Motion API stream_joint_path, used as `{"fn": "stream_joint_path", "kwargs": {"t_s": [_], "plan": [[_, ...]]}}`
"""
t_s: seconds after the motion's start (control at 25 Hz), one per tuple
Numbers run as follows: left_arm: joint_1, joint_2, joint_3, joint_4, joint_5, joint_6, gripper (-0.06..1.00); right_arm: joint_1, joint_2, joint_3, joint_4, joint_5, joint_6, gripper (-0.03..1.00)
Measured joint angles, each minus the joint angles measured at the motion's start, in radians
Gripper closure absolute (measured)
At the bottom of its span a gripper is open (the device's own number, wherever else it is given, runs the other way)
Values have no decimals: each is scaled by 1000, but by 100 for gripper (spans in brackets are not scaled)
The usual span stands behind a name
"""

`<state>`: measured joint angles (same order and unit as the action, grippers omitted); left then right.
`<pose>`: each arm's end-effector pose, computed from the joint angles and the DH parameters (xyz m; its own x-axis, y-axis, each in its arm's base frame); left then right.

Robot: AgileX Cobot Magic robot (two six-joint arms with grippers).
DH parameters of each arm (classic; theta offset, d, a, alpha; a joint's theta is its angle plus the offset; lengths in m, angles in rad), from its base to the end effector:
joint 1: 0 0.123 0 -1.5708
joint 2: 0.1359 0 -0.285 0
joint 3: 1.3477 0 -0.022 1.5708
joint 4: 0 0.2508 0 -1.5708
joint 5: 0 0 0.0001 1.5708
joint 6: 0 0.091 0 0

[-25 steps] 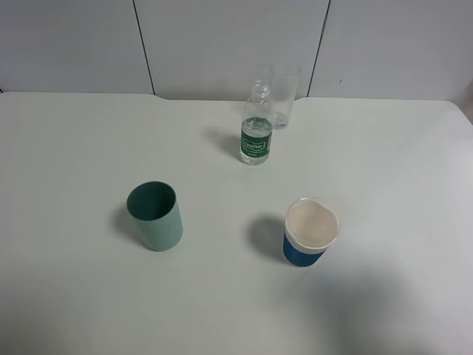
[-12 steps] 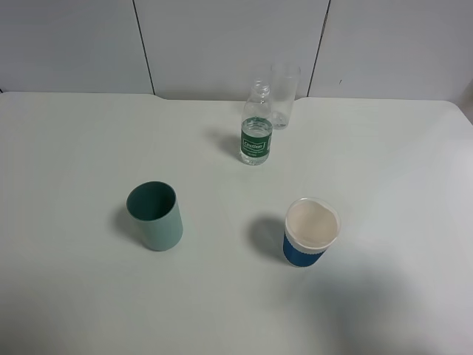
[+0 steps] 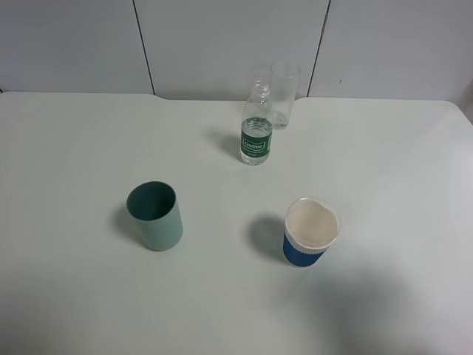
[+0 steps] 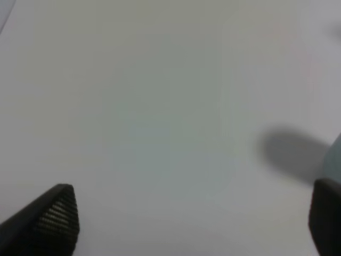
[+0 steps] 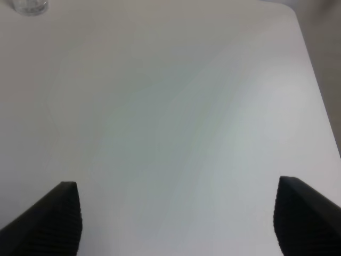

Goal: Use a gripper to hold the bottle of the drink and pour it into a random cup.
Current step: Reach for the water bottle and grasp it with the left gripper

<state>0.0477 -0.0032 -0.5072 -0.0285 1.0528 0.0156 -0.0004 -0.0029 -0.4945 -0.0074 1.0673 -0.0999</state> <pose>-0.0058 -0.0025 0.2799 -0.4390 -0.0195 -0.8983 -0.0248 0.9996 -0.0096 -0.0049 -0.0006 0.2752 -0.4623 -0.1031 -0.8807 -0.0418 0.9946 -0.0945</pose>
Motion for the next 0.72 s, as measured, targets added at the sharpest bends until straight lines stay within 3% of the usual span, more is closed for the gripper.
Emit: {"fn": "stream_joint_path", "kwargs": {"t_s": [0.24, 0.48, 0.72], "plan": [[0, 4, -11, 0, -8, 0, 9, 0, 0, 0, 0, 0, 0, 23], [-4, 161, -85, 0, -118, 1, 9, 0, 0, 0, 0, 0, 0, 23], [-95, 391, -102, 0, -243, 1, 9, 0, 0, 0, 0, 0, 0, 23]]}}
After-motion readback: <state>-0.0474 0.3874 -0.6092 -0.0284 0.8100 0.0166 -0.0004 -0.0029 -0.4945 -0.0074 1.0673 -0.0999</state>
